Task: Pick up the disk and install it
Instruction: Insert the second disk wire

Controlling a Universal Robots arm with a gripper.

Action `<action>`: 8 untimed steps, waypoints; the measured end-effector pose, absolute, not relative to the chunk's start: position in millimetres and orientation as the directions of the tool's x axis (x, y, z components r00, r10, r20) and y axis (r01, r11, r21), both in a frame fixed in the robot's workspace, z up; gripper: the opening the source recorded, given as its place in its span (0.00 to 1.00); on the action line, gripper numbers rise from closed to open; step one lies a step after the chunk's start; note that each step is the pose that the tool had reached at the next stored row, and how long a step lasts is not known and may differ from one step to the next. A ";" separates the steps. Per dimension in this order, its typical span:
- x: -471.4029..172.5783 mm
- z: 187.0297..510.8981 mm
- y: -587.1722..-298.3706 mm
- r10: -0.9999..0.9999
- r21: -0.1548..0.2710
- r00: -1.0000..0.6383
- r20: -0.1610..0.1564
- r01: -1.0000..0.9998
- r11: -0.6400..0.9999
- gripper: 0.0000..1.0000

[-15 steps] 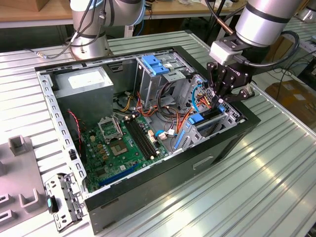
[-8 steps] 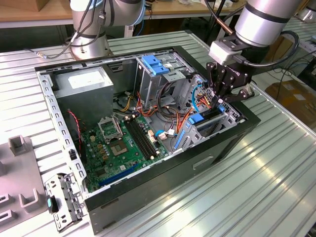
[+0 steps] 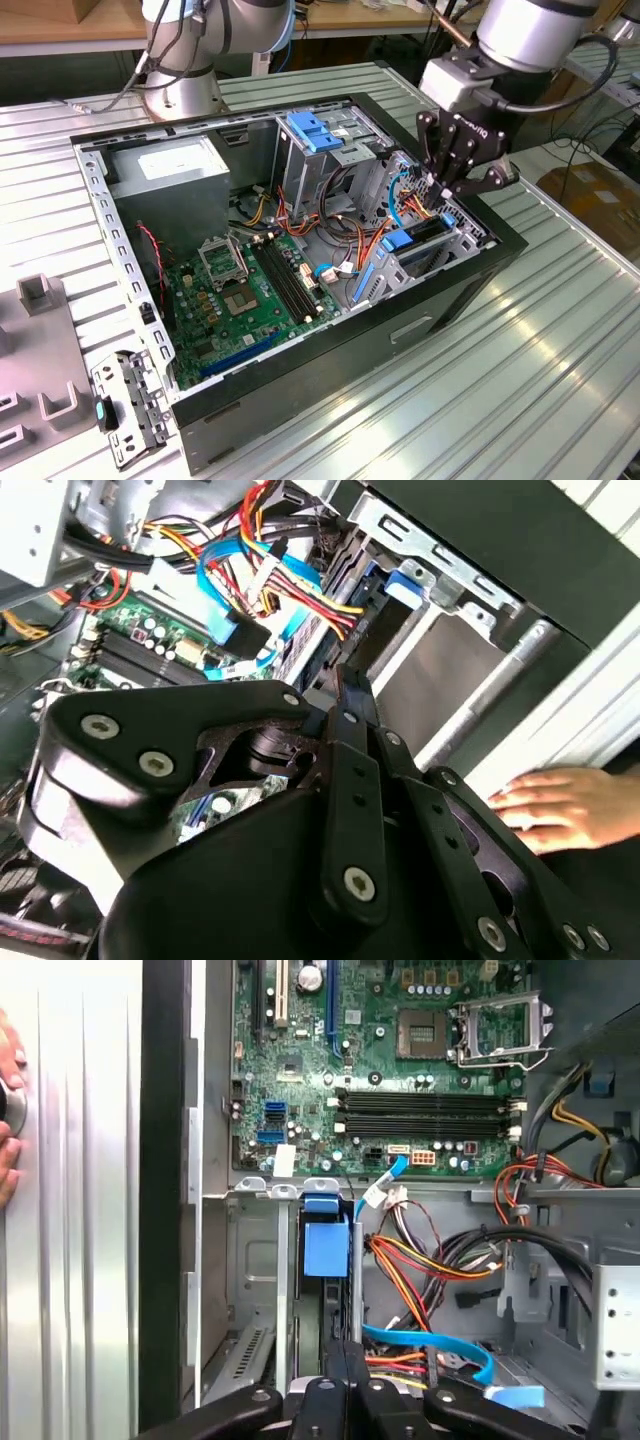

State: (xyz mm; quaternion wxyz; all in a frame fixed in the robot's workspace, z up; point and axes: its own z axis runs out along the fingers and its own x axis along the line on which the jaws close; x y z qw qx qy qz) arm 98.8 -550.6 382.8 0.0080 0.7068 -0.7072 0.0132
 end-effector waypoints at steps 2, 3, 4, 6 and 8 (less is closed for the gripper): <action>98.7 385.7 -544.3 -0.998 -0.007 -0.001 0.061 -1.000 0.000 0.11; 98.8 385.7 -541.0 -0.997 -0.007 -0.001 0.072 -1.000 0.000 0.11; 98.8 385.9 -537.5 -0.997 -0.007 -0.001 0.083 -1.000 0.000 0.11; 98.8 385.9 -529.9 -0.996 -0.007 0.000 0.094 -1.000 -0.001 0.11; 98.8 386.1 -522.0 -0.995 -0.006 0.000 0.097 -1.000 -0.001 0.11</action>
